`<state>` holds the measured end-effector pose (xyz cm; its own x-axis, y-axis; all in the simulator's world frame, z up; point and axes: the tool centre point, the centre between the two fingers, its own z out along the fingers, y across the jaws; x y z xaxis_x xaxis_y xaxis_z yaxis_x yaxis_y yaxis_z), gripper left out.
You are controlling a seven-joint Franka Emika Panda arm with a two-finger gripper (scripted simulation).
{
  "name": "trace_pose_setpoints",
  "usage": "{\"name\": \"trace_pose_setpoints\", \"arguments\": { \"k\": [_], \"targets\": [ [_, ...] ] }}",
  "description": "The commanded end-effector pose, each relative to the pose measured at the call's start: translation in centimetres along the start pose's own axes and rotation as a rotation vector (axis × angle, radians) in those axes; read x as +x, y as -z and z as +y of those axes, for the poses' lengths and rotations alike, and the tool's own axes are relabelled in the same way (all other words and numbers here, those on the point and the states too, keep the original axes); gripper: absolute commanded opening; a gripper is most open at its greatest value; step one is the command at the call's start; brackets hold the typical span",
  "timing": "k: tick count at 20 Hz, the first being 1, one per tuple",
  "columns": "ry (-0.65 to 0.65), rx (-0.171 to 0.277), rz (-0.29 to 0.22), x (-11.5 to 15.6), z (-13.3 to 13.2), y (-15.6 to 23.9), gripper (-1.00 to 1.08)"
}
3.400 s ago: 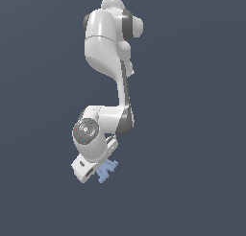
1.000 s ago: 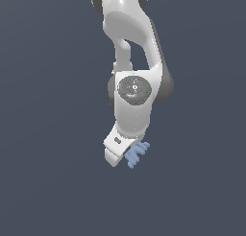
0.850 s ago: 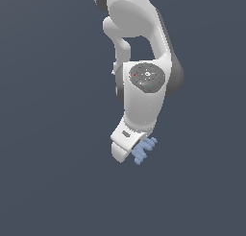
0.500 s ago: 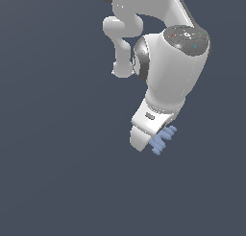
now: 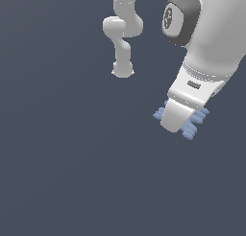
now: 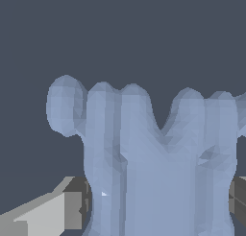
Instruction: Pick up the object and move it to a goal position.
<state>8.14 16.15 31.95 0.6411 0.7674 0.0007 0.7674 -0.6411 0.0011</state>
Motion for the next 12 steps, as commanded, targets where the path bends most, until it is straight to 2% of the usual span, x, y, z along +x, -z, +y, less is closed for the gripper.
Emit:
{"name": "trace_pose_setpoints", "arguments": {
  "k": [1, 12],
  "targets": [
    [-0.002, 0.001, -0.001, 0.7, -0.8, 1.3, -1.0],
    [-0.002, 0.001, -0.001, 2.0, -1.9, 3.3, -1.0]
  ]
}}
